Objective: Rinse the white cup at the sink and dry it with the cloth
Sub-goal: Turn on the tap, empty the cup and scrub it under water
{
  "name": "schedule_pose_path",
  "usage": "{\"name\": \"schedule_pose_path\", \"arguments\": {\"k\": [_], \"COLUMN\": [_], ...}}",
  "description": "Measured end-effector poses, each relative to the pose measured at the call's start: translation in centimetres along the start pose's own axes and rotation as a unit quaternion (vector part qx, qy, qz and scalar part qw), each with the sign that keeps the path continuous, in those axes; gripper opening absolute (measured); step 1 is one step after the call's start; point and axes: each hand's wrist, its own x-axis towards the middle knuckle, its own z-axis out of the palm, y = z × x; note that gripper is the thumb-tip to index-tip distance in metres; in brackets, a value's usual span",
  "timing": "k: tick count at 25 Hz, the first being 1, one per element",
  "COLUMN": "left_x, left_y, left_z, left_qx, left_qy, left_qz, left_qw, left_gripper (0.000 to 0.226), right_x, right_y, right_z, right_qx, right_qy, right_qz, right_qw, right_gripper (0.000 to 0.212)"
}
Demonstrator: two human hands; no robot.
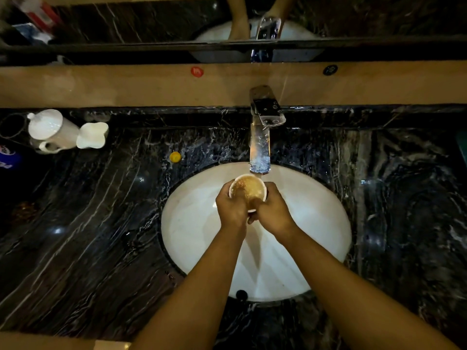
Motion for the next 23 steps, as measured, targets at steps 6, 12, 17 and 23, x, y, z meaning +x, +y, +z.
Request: {"name": "schedule_pose_path", "arguments": {"k": [6,12,17,23], "left_x": [0.5,0.1,0.5,0.9], "left_y": [0.0,-0.4,0.2,0.8], "left_z": [0.0,-0.6,0.0,-0.7], "left_qx": [-0.017,-0.022,0.020,0.020], "left_qy": [-0.058,-0.163,-0.069,-0.122], "left_qz": [-0.056,0.005,0.026,0.002], "left_qw": [0.997,0.986,0.997,0.992], "left_gripper": [0.027,0.033,0.016,0.022], "right_x": [1.0,2.2,1.4,1.6], "right_y": [0.2,-1.0,-1.2,-1.1], "right_z": [0.2,-0.9,-0.5,0.1], "right_qx": [-0.032,-0.008,0.136,0.087], "right_qy": [0.077,0.074,-0.031,0.018], "right_qz": [0.008,0.041,0.045,0.046], "right_qw": [0.996,0.996,0.989,0.995], "right_gripper": [0.023,0.017,0.036,0.024]}}
